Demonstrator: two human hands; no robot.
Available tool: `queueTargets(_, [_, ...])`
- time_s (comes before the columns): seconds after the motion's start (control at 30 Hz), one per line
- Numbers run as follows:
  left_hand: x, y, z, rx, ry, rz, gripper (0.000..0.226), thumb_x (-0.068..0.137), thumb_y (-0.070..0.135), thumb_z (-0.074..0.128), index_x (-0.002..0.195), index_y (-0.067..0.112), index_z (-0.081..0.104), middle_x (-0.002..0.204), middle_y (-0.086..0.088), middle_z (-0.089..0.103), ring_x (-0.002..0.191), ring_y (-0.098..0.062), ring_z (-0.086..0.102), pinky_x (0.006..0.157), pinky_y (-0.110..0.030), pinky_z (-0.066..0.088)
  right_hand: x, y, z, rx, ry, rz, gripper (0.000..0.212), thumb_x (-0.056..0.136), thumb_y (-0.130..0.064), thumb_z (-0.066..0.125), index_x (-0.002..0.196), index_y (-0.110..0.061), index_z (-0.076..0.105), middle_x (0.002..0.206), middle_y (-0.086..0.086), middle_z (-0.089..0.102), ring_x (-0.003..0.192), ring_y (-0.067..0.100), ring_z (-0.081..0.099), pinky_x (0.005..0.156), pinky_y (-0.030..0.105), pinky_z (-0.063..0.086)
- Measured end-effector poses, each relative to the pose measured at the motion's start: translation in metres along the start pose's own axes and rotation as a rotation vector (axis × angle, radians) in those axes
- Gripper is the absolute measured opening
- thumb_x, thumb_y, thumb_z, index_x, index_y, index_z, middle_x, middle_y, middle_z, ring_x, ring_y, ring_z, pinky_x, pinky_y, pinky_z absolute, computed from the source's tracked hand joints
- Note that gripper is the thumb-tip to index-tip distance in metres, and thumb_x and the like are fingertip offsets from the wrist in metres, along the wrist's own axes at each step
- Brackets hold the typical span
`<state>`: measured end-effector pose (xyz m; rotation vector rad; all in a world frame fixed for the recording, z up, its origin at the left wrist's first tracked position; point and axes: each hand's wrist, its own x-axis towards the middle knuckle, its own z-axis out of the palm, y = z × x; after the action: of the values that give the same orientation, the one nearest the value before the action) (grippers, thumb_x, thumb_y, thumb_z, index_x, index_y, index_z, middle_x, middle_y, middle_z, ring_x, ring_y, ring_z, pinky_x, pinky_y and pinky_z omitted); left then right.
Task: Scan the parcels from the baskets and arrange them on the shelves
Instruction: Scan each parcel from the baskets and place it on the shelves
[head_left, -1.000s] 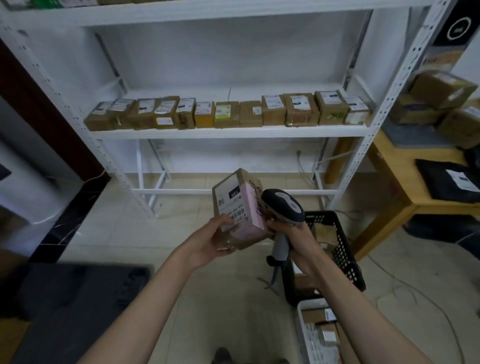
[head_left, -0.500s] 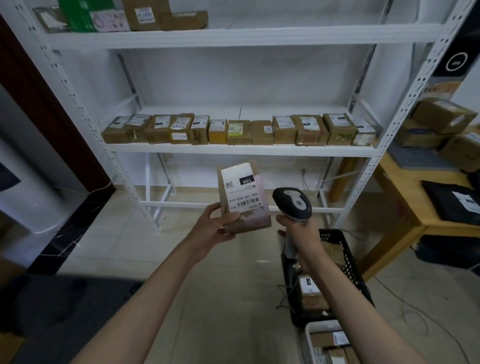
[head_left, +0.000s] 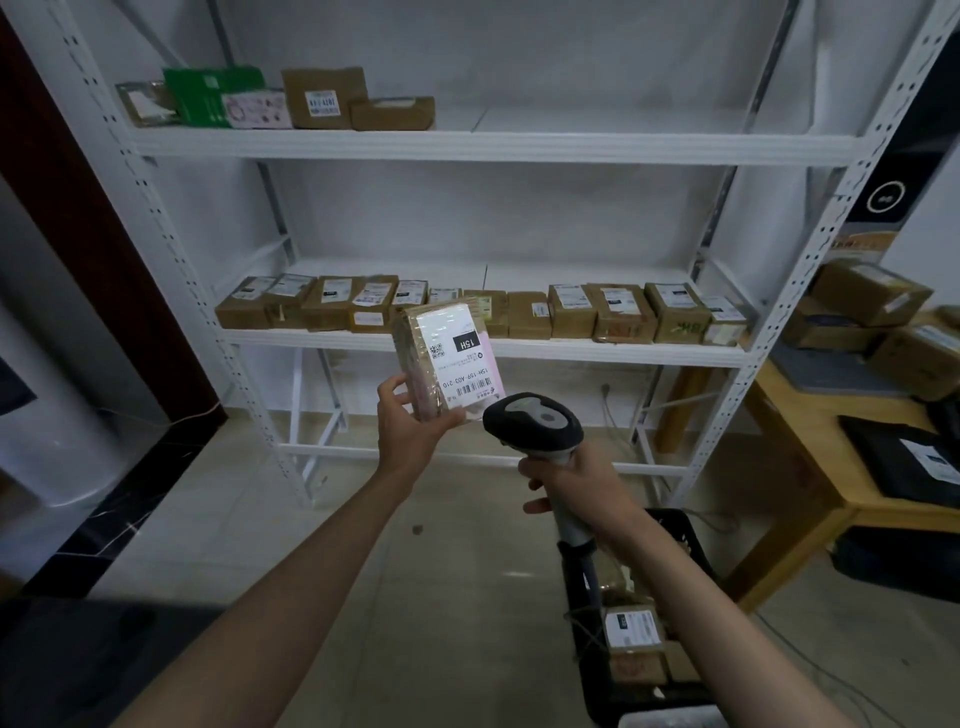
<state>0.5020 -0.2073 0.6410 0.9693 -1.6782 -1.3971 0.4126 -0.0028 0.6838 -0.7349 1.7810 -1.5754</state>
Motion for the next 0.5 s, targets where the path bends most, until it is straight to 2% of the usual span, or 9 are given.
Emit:
queueTargets(0.27, [0.011, -0.002, -0.017, 0.012, 0.057, 0.042, 0.091, 0.07, 0.013, 0.091, 0.14, 0.019, 0.034, 0.142, -0.014, 0.047, 0.118, -0.031, 0.061, 0.089, -0.041, 0.059, 0.004, -0.008, 0.018, 0.026, -0.031, -0.004, 0.027, 0.084, 0.0, 0.067, 0.086, -0.026, 0.071, 0.084, 0.003, 0.065, 0.069, 0.012, 0.063, 0.058, 0.036, 0.061])
queueTargets(0.43, [0.018, 0.0, -0.031, 0.03, 0.049, 0.073, 0.091, 0.071, 0.013, 0.091, 0.14, 0.02, 0.033, 0.144, -0.013, 0.045, 0.122, -0.03, 0.058, 0.092, -0.041, 0.058, 0.008, -0.018, 0.03, 0.027, -0.046, -0.042, 0.029, 0.085, 0.0, 0.064, 0.097, -0.026, 0.069, 0.089, 0.005, 0.065, 0.073, 0.014, 0.063, 0.059, 0.035, 0.061])
queueTargets(0.5, [0.022, 0.002, -0.038, 0.039, 0.044, 0.084, 0.09, 0.071, 0.013, 0.091, 0.14, 0.02, 0.033, 0.146, -0.013, 0.044, 0.125, -0.029, 0.056, 0.09, -0.037, 0.058, 0.009, -0.024, 0.035, 0.026, -0.057, -0.05, 0.029, 0.085, 0.001, 0.064, 0.097, -0.024, 0.07, 0.086, 0.003, 0.064, 0.072, 0.013, 0.062, 0.061, 0.037, 0.061])
